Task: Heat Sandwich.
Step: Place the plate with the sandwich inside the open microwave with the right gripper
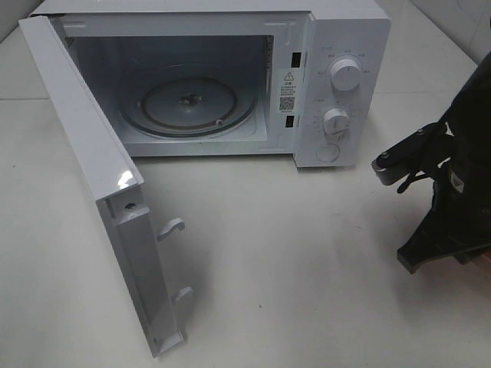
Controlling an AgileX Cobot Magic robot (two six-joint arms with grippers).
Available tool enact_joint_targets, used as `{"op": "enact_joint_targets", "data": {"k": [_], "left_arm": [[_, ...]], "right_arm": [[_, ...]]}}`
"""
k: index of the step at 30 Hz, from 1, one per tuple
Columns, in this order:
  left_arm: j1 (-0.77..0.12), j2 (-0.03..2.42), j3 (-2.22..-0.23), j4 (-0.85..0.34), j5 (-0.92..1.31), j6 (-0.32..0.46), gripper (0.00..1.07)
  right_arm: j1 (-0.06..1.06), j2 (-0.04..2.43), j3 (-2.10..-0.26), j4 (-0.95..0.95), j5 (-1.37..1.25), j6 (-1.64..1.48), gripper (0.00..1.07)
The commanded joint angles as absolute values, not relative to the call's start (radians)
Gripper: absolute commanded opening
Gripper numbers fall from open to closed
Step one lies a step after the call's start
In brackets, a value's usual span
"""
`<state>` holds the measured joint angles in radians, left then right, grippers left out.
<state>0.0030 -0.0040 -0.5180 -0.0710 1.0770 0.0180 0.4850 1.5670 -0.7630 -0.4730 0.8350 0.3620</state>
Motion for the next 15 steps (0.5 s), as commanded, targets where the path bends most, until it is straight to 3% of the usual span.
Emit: {"op": "enact_joint_targets", "data": {"k": [1,15], "left_arm": [[-0.002,-0.021,-0.517,-0.068,1.072,0.015,1.00],[-0.002,-0.021,-0.517,-0.068,1.072,0.015,1.00]], "right_arm": [[0.525,1.529,-0.738,-0.490,0.860,0.352,0.00],[0.720,1.381,-0.658,-0.486,0.865,0.269,0.00]]}}
